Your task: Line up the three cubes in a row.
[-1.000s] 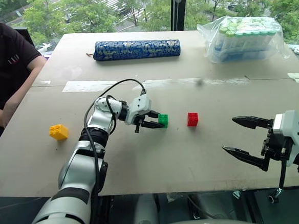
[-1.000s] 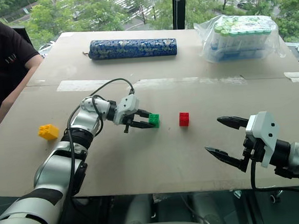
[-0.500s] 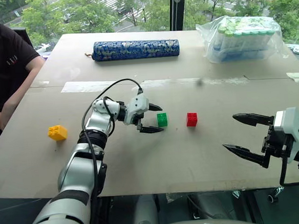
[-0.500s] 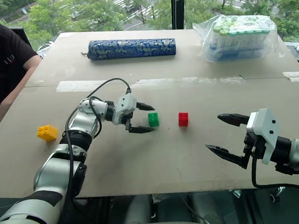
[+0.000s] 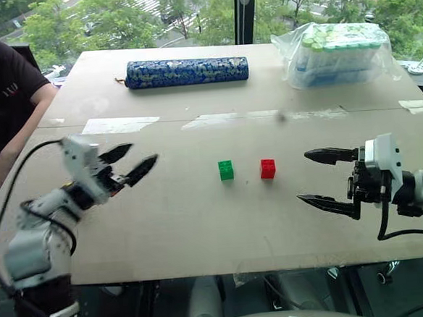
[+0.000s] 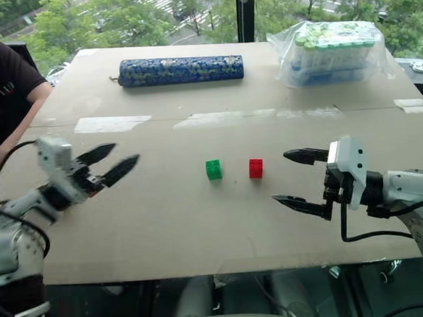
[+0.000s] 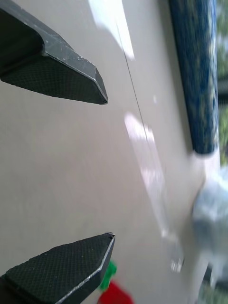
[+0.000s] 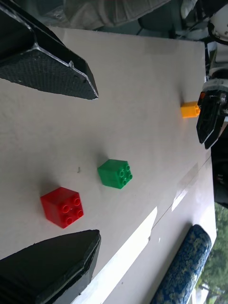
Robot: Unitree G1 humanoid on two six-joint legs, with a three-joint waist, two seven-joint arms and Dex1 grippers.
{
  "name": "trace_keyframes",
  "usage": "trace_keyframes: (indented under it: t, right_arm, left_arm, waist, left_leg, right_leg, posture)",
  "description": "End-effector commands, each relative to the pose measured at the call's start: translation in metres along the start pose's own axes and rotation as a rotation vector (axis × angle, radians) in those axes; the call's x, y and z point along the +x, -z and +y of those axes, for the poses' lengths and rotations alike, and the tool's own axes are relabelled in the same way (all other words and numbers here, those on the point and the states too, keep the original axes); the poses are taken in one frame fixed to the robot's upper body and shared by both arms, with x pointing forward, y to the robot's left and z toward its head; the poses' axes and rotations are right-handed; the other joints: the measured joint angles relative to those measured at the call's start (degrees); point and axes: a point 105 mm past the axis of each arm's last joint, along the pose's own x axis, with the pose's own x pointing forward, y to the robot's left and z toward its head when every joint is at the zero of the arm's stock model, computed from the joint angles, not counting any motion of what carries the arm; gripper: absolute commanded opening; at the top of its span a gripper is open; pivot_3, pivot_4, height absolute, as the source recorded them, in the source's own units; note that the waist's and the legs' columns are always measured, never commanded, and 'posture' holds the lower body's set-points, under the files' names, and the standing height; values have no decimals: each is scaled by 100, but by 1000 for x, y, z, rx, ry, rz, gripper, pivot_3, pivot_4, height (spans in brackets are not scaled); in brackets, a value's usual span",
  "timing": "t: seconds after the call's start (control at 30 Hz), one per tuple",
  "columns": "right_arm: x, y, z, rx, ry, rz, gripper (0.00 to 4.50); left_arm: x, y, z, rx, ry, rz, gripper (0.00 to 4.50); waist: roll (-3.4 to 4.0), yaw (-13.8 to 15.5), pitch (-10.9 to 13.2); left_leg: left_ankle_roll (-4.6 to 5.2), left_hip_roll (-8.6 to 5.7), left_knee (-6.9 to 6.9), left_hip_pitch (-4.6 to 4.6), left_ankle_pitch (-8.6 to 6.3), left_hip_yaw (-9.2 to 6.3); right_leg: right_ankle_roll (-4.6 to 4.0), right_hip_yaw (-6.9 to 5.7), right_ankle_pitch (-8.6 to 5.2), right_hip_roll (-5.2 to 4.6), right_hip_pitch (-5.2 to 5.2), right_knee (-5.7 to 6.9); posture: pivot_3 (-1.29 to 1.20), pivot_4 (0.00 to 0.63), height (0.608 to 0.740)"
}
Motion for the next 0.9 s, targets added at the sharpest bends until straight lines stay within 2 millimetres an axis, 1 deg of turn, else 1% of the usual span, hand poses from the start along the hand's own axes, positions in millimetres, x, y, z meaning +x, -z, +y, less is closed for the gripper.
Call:
trace_keyframes:
  t: [0.03, 0.1, 0.17, 0.23, 0.3, 0.43, 0.5, 0.57, 0.6, 0.63, 0.67, 0.73, 0.8, 0.83, 0.9]
  right_arm:
    - [8, -4, -2, -29, -61, -33, 4500]
    - [13, -4, -3, -30, -89, -42, 4500]
    - [15, -4, -4, -30, -108, -46, 4500]
    - [17, -4, -4, -31, -118, -49, 4500]
    - [18, -4, -5, -34, -119, -51, 4500]
    - [18, -5, -3, -38, -112, -53, 4500]
    - [16, -6, -2, -41, -102, -49, 4500]
    - [13, -6, -1, -40, -90, -44, 4500]
    - [12, -6, 0, -40, -83, -41, 4500]
    - [11, -7, 0, -40, -78, -39, 4500]
    - [10, -7, 0, -41, -70, -36, 4500]
    - [8, -7, 0, -42, -56, -30, 4500]
    - [6, -7, 2, -39, -46, -25, 4500]
    - [4, -7, 2, -38, -40, -23, 4500]
    - [3, -7, 4, -33, -27, -18, 4500]
  left_arm:
    - [-34, -5, 27, 47, -289, 14, 4410]
    - [-47, 1, 33, 29, -368, 40, 4410]
    - [-53, 5, 40, 10, -420, 62, 4410]
    - [-55, 10, 43, 29, -432, 107, 4410]
    - [-53, 15, 43, 35, -415, 129, 4410]
    - [-42, 26, 45, 3, -378, 156, 4410]
    - [-35, 31, 51, 3, -381, 165, 4410]
    - [-33, 35, 63, 6, -427, 164, 4410]
    - [-32, 36, 65, 24, -422, 167, 3859]
    - [-31, 37, 66, 47, -415, 174, 3605]
    - [-29, 39, 67, 56, -409, 172, 3072]
    - [-26, 41, 69, 73, -396, 165, 2172]
    - [-22, 37, 69, 85, -368, 134, 1227]
    - [-19, 32, 66, 88, -338, 106, 1227]
    - [-9, 20, 52, 68, -214, 44, 1227]
  waist:
    - [-5, 13, 1]
    - [-9, 71, 3]
    - [-9, 131, 2]
    - [-10, 167, 2]
    - [-10, 167, 2]
    - [-10, 157, 2]
    - [-10, 157, 2]
    - [-10, 158, 2]
    - [-12, 156, 2]
    - [-12, 152, 2]
    - [-12, 140, 2]
    - [-12, 142, 2]
    - [-12, 148, 2]
    - [-12, 148, 2]
    - [-17, 158, 1]
  left_leg:
    - [0, 0, -1, -2, 0, -1]
    - [0, -2, -1, -5, 0, 1]
    - [0, -2, 0, -3, 0, 1]
    - [0, -3, 0, 0, 0, 0]
    - [-1, -3, 0, -1, 0, 4]
    - [-1, -3, -2, -1, 0, 6]
    - [-1, -3, -3, -1, 0, 5]
    - [-1, -3, -3, -1, 0, 5]
    - [-1, -3, -4, -1, 0, 5]
    - [-1, -3, -4, -2, 0, 5]
    - [-1, -3, -4, -3, 0, 7]
    - [-1, -3, -4, -3, 0, 13]
    - [-1, -3, -4, -3, 0, 12]
    - [-1, -2, -4, -3, 0, 10]
    - [-1, -2, -4, -3, 0, 11]
  right_leg:
    - [0, 0, 0, -1, 0, 0]
    - [-1, -9, 0, -2, -1, -1]
    - [-2, -12, 0, -4, 0, 1]
    - [-3, -12, 0, -3, 0, 2]
    - [-4, -10, -1, -4, 0, 0]
    - [-5, -9, -1, -4, -1, -1]
    - [-5, -9, -1, -2, -1, -1]
    - [-5, -9, -1, -1, -2, -1]
    - [-5, -9, -1, -2, -2, 0]
    - [-5, -9, -1, 0, -3, -1]
    - [-5, -9, 0, -2, -3, -2]
    - [-4, -3, 0, -4, -4, -2]
    - [-4, -5, 0, -4, -4, -2]
    - [-5, -6, 0, -4, -4, -1]
    - [-5, -6, 0, -4, -4, -1]
  posture:
    - [0, 150, 740]
    - [0, 150, 740]
    - [0, 150, 740]
    - [0, 150, 740]
    - [0, 150, 740]
    - [0, 150, 740]
    - [0, 150, 740]
    - [0, 150, 740]
    - [0, 150, 740]
    - [0, 150, 740]
    - [0, 150, 740]
    - [0, 150, 740]
    - [0, 150, 740]
    - [0, 150, 740]
    - [0, 150, 740]
